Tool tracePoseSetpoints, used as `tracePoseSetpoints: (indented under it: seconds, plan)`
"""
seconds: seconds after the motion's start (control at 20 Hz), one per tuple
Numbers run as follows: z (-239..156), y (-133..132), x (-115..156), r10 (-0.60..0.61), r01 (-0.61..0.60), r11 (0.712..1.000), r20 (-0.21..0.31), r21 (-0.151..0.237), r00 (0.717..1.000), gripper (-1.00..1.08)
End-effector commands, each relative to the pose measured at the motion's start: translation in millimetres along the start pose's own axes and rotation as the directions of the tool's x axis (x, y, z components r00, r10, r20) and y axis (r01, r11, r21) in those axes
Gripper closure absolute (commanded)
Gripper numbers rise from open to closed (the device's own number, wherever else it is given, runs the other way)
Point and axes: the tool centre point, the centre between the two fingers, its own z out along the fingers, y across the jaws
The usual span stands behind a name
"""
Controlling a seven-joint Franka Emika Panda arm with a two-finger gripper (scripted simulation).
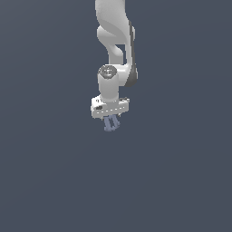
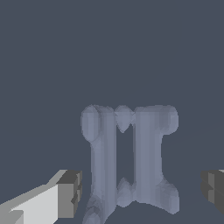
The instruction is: Pick up the object and move it to a goal position.
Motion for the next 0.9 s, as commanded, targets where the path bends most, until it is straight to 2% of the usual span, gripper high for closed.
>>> tracePoseSetpoints:
  seconds: [0.0, 0.35, 0.85]
  plan:
    - [3, -2, -4, -0.013, 0.013, 1.0, 0.0, 0.0, 1.0, -0.92]
    - [7, -1, -4, -0.011, 0.011, 1.0, 0.001, 0.0, 1.0, -0.92]
    - [47, -2, -6, -0.014, 0.014, 1.0, 0.0, 0.0, 1.0, -0.92]
